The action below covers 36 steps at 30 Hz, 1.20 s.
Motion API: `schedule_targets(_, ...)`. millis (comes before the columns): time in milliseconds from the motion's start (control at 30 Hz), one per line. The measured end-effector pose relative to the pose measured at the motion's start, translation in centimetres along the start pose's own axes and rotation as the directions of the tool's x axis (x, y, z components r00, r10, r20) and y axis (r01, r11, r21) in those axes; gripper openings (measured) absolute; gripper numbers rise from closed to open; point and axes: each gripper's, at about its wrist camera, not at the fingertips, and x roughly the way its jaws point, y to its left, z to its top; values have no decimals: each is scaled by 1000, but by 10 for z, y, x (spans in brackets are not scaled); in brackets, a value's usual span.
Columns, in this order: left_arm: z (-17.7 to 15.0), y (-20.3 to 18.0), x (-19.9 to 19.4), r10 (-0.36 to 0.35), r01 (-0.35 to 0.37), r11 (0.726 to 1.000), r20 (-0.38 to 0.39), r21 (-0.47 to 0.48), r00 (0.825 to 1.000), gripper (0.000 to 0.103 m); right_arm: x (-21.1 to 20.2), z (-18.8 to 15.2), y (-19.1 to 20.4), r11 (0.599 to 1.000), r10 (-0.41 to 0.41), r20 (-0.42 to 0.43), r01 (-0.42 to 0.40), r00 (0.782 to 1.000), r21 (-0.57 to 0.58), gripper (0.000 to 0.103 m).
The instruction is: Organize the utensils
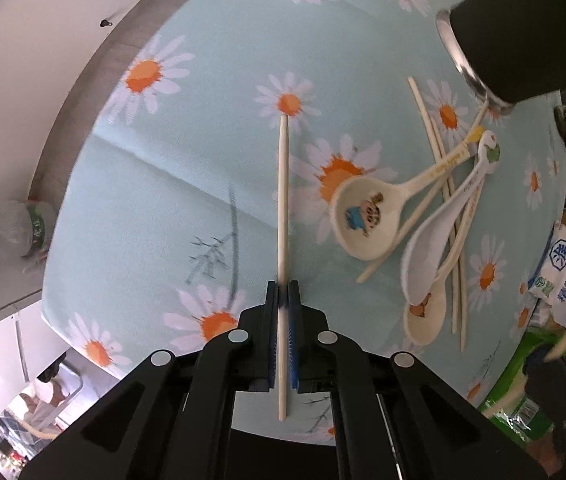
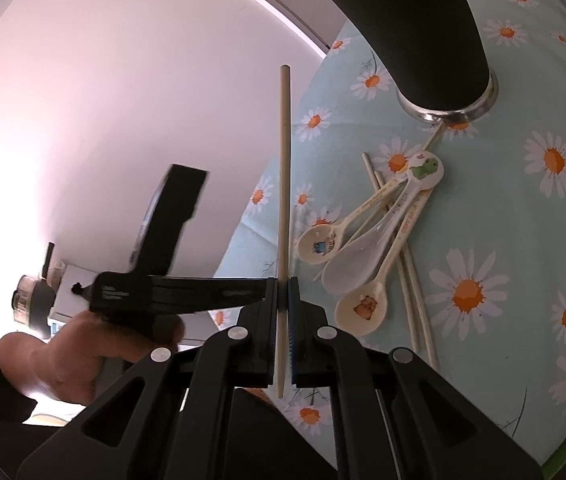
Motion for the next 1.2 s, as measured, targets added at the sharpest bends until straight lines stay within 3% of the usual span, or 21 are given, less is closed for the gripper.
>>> schedule_targets(100,3,10,-4,-69,69,998,-10,5,998,3,4,3,3,1000,-15,3,15,1000,7,6)
schedule_targets(300,10,13,-32,-171,166,982,50,88,984,3,11,7,18,997,-77,24,76,997,13,6)
schedule_targets(467,22,13,-50,-259,240,951,81,194,962,3,17,8,26,988,-154,51,152,987,31,6)
schedule_targets(733,44,30,-77,-370,322,886,92,334,924,4,7,11,45,982,-185,219,173,958,77,6)
schedule_targets(967,58,17,-113,-454,328,812,168,482,875,3,-8,22,58,980,-200,360,181,911,85,6)
schedule_targets(1100,67,8,-132,-518,348,763,192,546,834,3,-23,26,67,980,-195,462,190,865,58,6)
schedule_targets(1200,69,-2,-150,-569,343,711,215,614,794,3,-36,33,72,979,-191,519,199,833,42,6)
